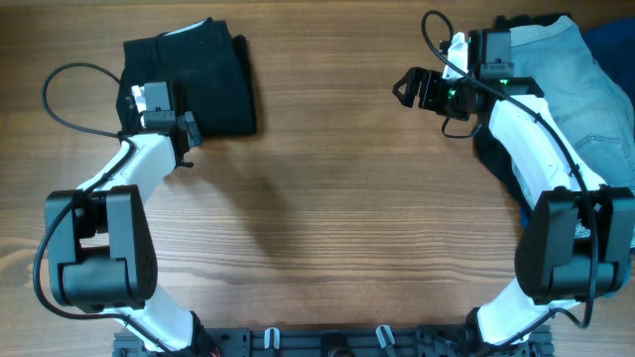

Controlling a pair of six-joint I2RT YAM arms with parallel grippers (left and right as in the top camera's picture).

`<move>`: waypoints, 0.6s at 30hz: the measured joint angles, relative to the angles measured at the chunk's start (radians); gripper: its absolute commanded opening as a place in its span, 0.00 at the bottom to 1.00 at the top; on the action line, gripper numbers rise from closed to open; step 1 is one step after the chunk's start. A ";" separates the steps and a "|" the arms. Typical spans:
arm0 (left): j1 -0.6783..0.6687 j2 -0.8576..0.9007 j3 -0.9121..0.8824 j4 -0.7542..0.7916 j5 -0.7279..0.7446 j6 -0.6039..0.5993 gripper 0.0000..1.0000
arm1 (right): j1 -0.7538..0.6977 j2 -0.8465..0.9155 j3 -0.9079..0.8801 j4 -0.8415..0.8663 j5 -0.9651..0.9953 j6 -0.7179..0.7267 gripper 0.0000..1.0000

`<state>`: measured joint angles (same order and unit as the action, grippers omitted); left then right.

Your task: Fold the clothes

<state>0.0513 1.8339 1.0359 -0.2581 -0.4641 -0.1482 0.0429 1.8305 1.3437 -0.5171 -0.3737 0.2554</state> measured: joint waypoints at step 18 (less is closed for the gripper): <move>-0.196 -0.248 -0.002 0.077 0.345 -0.008 0.89 | 0.000 0.000 0.000 0.008 0.000 0.000 1.00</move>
<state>-0.1452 1.5864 1.0336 -0.1814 -0.1188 -0.1558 0.0429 1.8305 1.3437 -0.5087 -0.3737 0.2550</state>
